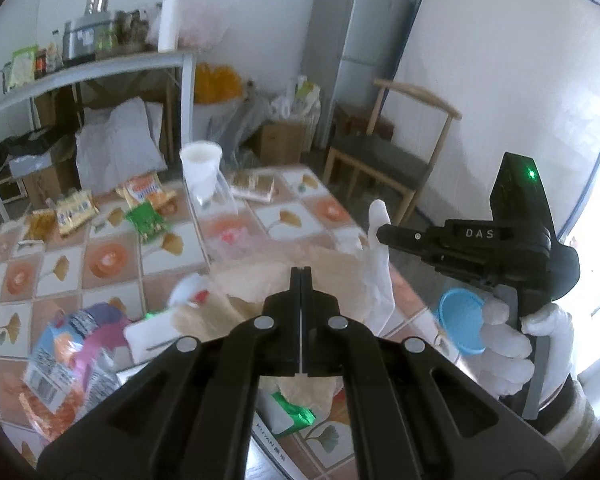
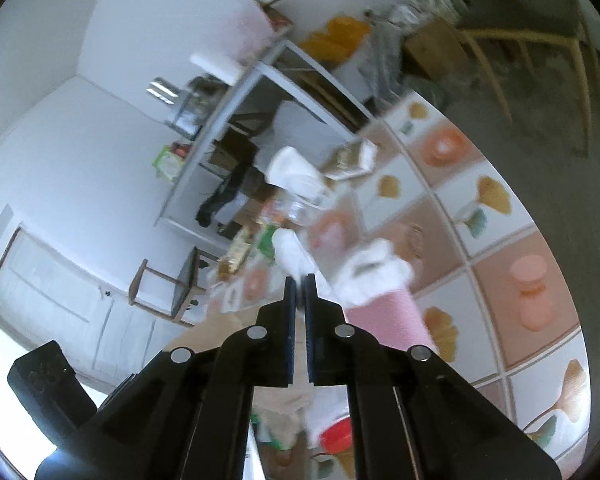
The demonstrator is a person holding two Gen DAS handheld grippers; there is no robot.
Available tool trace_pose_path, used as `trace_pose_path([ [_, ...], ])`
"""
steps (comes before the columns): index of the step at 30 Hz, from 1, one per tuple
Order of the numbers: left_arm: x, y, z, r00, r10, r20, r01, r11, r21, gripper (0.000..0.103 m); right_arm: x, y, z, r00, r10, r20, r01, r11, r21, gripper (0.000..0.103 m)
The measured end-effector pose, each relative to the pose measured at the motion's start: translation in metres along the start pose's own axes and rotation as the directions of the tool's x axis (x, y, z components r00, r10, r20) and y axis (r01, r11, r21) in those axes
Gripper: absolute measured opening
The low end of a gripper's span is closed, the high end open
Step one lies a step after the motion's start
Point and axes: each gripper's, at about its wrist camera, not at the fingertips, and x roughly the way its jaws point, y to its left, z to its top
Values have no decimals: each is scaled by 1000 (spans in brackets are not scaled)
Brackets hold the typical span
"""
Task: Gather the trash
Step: 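Close the right gripper on the white tissue and lift both held items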
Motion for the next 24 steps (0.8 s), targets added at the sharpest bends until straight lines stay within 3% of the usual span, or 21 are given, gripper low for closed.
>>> trace_pose_path([
  [12,-76,-11,27,977,-33,212,33,999,3,0,-63,75,6,992,30,124,-11,988,-155,5],
  [24,-110,-27,29,961,-78,264,75,997,22,0,-135,73,-9,970,-28,241,66,987,-150,5],
])
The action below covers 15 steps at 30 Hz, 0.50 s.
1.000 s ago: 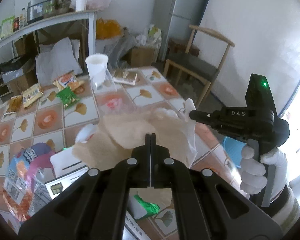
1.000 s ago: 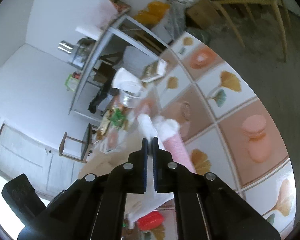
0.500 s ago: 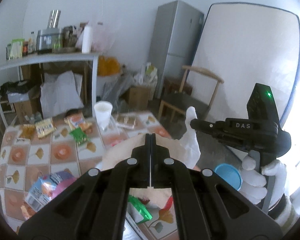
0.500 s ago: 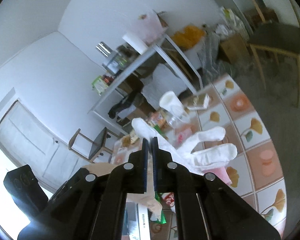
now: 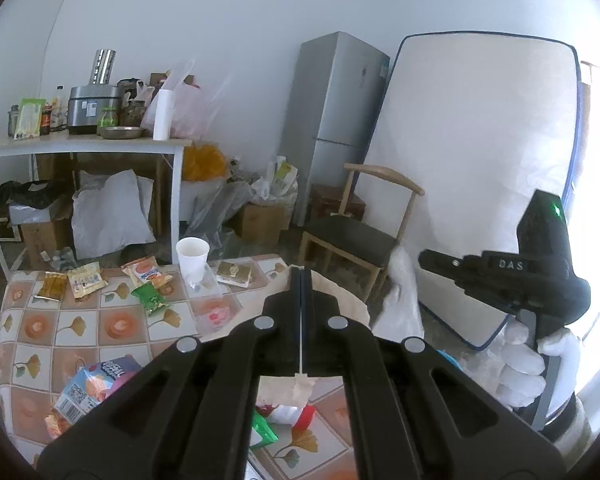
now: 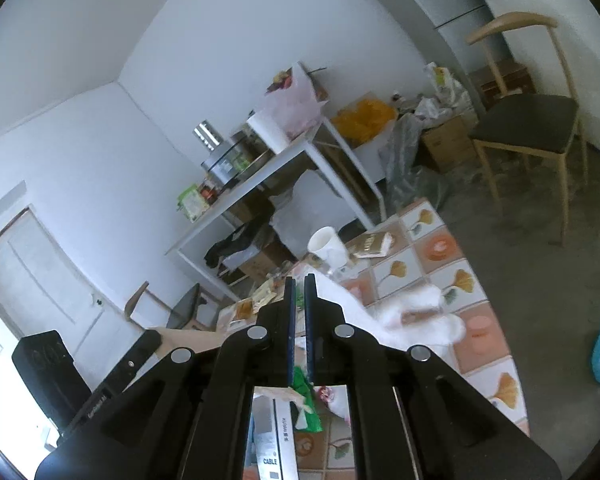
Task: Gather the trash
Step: 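Close the right gripper on the white tissue and lift both held items, then carry the brown paper and white tissue to the blue wastebasket and release both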
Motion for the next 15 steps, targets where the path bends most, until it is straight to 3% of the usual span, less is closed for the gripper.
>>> trace_pose_path([
  [6,-1,-17,-3,999,-35,-11,35,999,2,0,-33,-17,0,999,-40,34,39,999,19,5],
  [12,7,-28,-12,997,-59,-40,59,998,3,0,-32,-62,-31,988,-141,-67,145,987,61,6],
  [14,10,-30,-16,996,-64,-55,64,998,5,0,-18,-87,-48,970,-194,-147,206,976,68,12],
  [15,14,-32,-19,995,-70,-70,70,998,2,0,-12,-96,-53,961,-212,-177,228,971,74,27],
])
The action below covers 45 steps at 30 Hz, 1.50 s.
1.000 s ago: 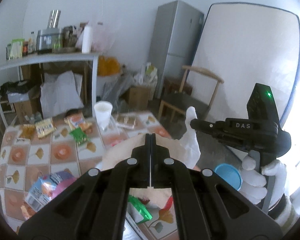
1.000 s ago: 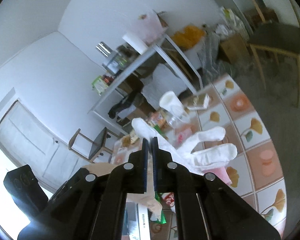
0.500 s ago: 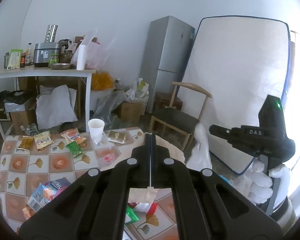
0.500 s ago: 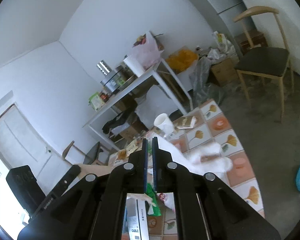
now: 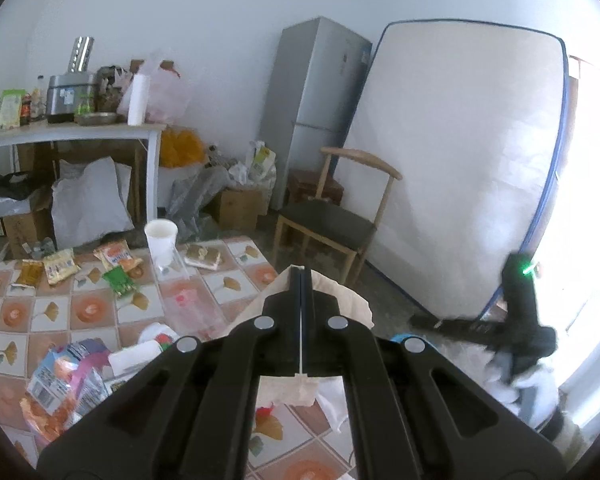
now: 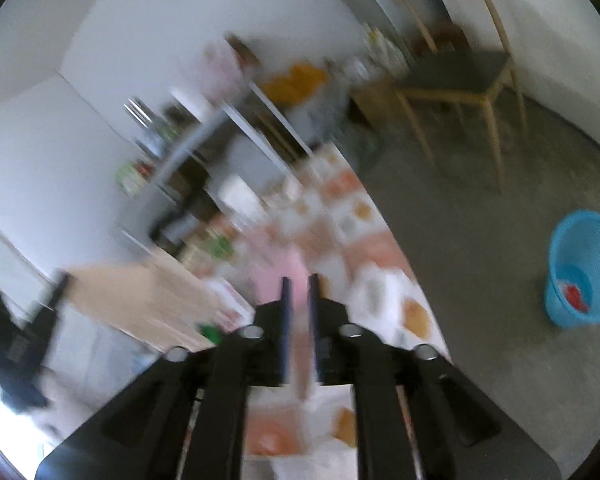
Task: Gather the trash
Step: 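Carry the brown paper and white tissue to the blue wastebasket and release both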
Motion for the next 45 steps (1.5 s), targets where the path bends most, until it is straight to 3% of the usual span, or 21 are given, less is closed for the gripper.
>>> trace_pose_path([
  [1,5,-1,-2,1000,-7,-15,7,1000,-4,0,10,-11,-4,999,-25,-29,25,999,23,40],
  [2,11,-2,-5,999,-15,-34,14,1000,-10,0,25,-25,-7,997,-40,-64,43,998,49,42],
  [8,31,-4,-19,996,-15,-88,14,1000,-18,0,90,-66,-13,980,-62,-188,86,989,119,47],
  [13,45,-4,-26,992,-8,-123,5,1000,-23,0,117,-70,-12,976,-78,-205,99,991,95,47],
  [14,47,-4,-26,992,-7,-127,4,1000,-24,0,119,-68,-11,977,-82,-198,100,991,84,45],
  [16,52,-5,-27,991,-4,-135,0,1000,-24,0,121,-63,-11,978,-83,-191,97,993,64,32],
  [18,55,-5,-29,990,-2,-142,-1,1000,-25,0,120,-63,-10,979,-75,-189,88,994,62,12],
  [19,56,-5,-29,990,-1,-144,-2,1000,-25,0,119,-61,-10,980,-75,-184,87,995,57,9],
  [28,60,-14,-27,990,-17,-143,15,1000,-17,0,58,-39,1,998,-53,-45,53,999,11,6],
  [35,76,-44,-16,983,-95,-156,99,995,16,0,-13,-55,20,994,-65,84,61,997,54,6],
  [41,108,-88,-7,960,-198,-197,211,977,43,0,-72,-100,31,974,-135,180,111,984,139,6],
  [45,146,-124,-5,926,-278,-257,295,955,31,0,-96,-138,33,960,-194,204,150,966,213,6],
])
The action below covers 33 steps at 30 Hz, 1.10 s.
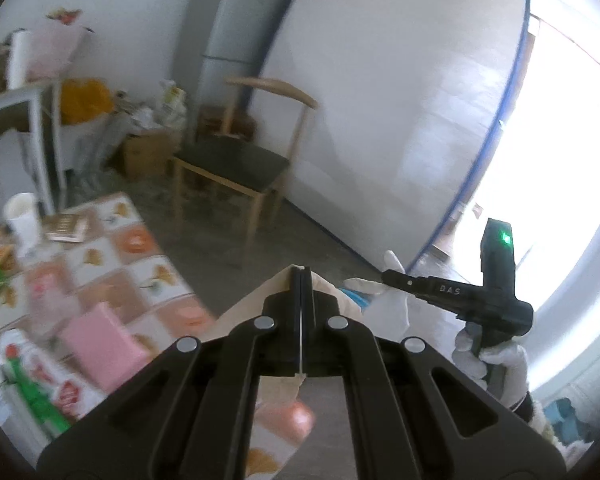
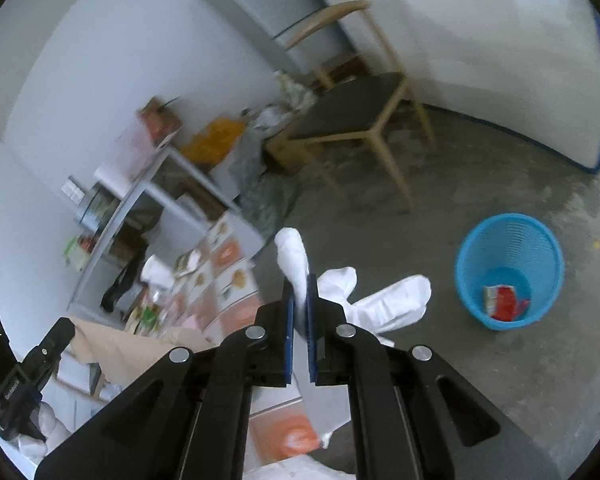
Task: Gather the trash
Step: 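Carry the brown paper and white tissue to the blue wastebasket and release both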
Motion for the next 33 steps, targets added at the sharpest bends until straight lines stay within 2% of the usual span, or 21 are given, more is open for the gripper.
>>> trace_pose_path([
  [5,64,-31,12,993,-88,-84,90,996,20,0,-1,-50,15,997,-82,12,80,994,77,6],
  [8,111,-51,14,979,-140,-147,145,989,25,0,6,-86,25,990,-143,4,142,982,122,6],
  [12,185,-76,8,951,-197,-238,208,978,24,0,18,-128,38,973,-229,-10,227,961,156,6],
  [19,296,-103,-18,927,-182,-327,214,975,66,0,47,-189,52,936,-346,-56,351,918,184,6],
  [21,330,-107,-25,912,-182,-367,215,975,51,0,56,-207,58,927,-369,-68,375,907,192,6],
  [25,376,-117,-30,907,-175,-382,218,973,73,0,74,-231,68,913,-402,-73,408,889,210,6],
  [27,400,-119,-38,899,-171,-403,217,974,70,13,87,-242,73,907,-412,-84,420,883,209,8],
  [28,411,-119,-43,893,-151,-424,198,978,69,35,94,-248,73,906,-414,-92,424,881,209,8],
  [29,420,-119,-48,886,-129,-445,177,982,67,49,106,-257,71,903,-415,-115,430,878,210,11],
  [31,429,-114,-57,877,-100,-471,142,988,54,49,122,-268,67,888,-432,-157,458,861,220,33],
  [33,426,-110,-60,873,-111,-474,143,989,33,53,132,-278,61,877,-446,-179,478,847,231,35],
])
